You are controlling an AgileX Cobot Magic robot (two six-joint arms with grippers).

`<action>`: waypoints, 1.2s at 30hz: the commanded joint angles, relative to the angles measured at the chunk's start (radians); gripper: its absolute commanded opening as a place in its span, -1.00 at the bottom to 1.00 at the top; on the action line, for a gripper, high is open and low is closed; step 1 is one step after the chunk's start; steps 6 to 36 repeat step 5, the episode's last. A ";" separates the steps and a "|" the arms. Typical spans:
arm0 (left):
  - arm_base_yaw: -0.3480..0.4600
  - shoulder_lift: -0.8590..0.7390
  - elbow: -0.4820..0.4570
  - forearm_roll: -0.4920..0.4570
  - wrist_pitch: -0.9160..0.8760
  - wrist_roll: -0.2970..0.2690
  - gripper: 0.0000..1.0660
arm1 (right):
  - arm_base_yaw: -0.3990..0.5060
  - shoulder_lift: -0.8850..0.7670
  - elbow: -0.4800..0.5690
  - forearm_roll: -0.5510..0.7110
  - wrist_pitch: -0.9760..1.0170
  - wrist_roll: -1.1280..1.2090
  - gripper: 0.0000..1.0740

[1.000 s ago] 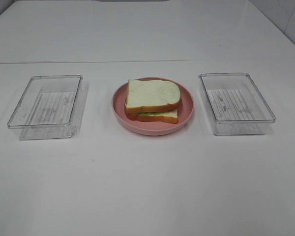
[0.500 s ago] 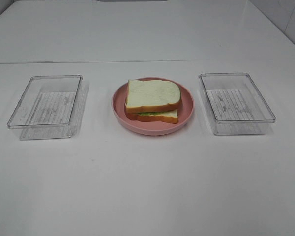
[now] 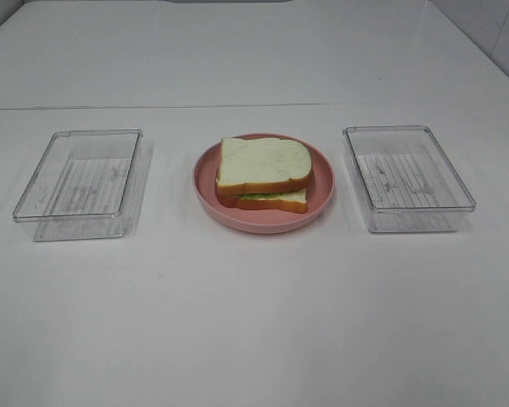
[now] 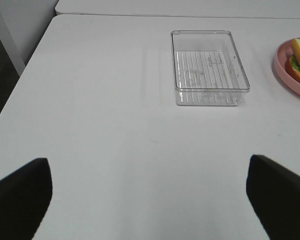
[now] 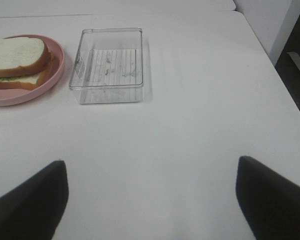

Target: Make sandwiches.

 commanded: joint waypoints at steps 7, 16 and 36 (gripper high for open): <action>0.004 -0.012 0.002 -0.008 -0.016 -0.006 0.88 | -0.005 -0.024 0.001 -0.007 -0.004 -0.005 0.53; 0.004 -0.012 0.002 -0.008 -0.016 -0.006 0.88 | -0.005 -0.024 0.001 -0.007 -0.004 -0.005 0.53; 0.004 -0.012 0.002 -0.008 -0.016 -0.006 0.88 | -0.005 -0.024 0.001 -0.007 -0.004 -0.005 0.53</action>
